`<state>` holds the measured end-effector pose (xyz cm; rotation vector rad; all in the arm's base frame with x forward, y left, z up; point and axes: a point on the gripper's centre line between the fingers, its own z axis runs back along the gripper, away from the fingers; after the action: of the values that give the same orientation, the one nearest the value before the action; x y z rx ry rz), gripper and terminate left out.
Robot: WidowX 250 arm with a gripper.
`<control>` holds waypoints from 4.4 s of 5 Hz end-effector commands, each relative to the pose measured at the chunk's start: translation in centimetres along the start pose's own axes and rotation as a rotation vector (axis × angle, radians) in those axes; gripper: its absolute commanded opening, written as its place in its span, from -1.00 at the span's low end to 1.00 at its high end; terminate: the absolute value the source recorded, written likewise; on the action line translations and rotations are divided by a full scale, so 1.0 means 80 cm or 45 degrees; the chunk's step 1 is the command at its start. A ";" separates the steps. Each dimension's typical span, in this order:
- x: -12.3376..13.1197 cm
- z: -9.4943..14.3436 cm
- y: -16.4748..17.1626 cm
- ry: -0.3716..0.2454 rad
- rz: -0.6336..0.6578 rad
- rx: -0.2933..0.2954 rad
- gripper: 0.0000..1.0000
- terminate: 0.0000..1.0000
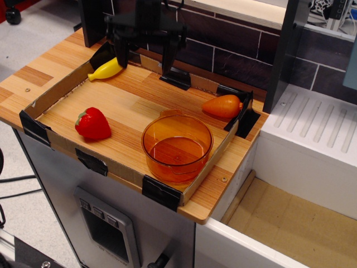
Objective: Put banana in pot
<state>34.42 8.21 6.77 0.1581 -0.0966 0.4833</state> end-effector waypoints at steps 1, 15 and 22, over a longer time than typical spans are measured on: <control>0.050 0.009 0.047 -0.006 -0.315 -0.074 1.00 -1.00; 0.025 0.027 0.024 0.057 -0.686 -0.119 -1.00 -1.00; -0.111 0.033 -0.061 0.291 -0.774 -0.089 1.00 -1.00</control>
<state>27.92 -0.54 6.43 0.0549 0.1989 -0.1057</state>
